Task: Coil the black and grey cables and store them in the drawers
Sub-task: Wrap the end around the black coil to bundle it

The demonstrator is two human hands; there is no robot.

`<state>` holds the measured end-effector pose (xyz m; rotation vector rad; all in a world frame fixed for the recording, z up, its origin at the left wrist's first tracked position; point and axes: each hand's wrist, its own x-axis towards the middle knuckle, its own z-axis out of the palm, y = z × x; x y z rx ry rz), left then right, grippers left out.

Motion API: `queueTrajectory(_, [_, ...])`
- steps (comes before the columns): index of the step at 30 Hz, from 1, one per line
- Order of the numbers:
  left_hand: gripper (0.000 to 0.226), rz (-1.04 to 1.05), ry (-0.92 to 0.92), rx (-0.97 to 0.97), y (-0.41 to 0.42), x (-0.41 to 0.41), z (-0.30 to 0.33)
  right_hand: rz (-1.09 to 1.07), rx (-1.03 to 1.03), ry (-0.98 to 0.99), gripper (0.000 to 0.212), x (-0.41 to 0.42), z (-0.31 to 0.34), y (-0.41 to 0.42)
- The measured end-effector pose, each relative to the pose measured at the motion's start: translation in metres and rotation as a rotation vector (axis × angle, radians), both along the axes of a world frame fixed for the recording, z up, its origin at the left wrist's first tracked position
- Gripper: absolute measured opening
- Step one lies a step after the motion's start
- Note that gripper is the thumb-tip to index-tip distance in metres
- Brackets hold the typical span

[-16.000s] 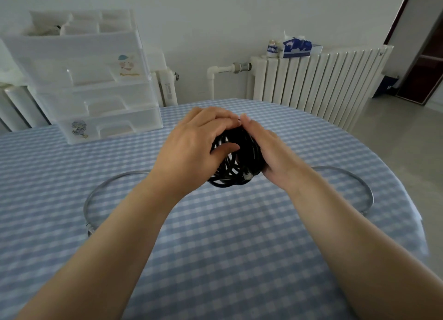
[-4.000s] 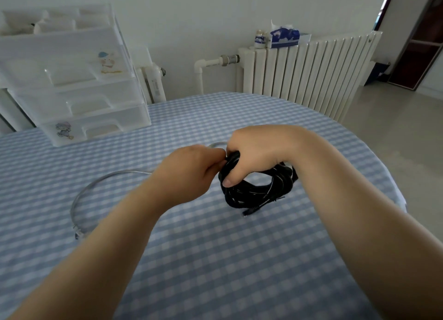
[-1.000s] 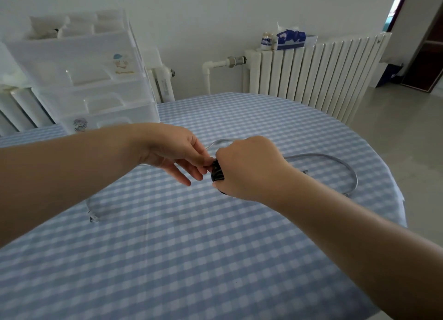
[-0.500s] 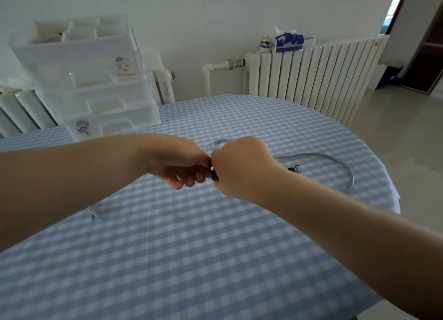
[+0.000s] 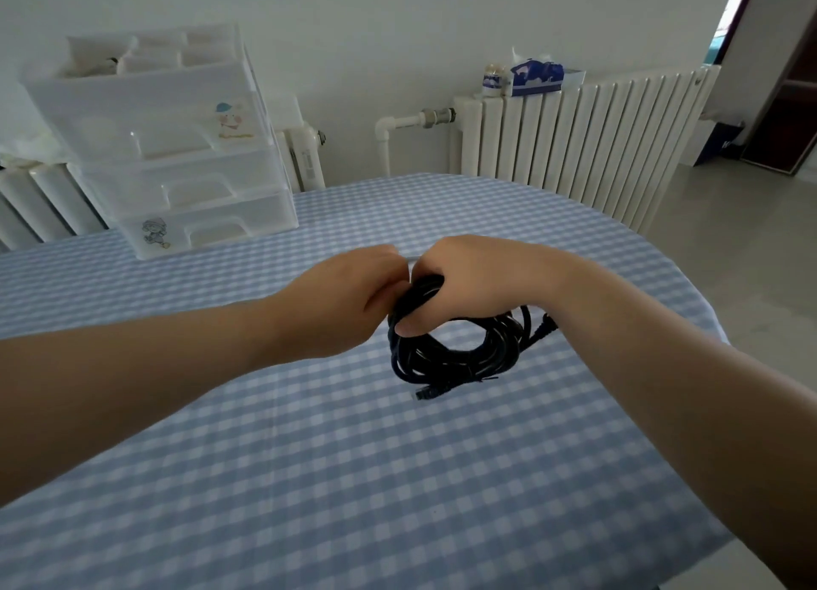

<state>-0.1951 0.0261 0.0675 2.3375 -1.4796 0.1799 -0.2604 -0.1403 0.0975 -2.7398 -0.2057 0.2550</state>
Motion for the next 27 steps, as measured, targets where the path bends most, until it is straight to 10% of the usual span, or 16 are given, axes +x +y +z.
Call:
queueTrajectory(15, [0.006, -0.738, -1.156, -0.357, -0.007, 0.003, 0.040, 0.745, 1.392, 0.798, 0.021, 0.007, -0.049, -0.010])
queueTrajectory(20, [0.013, -0.500, -0.698, -0.188, -0.006, -0.001, 0.035, 0.359, 1.150, 0.510, 0.060, -0.006, -0.038, -0.021])
queueTrajectory(27, [0.017, 0.063, 0.133, 0.086, -0.008, 0.005, 0.034, -0.129, 0.238, -0.109, 0.045, -0.023, 0.000, -0.005])
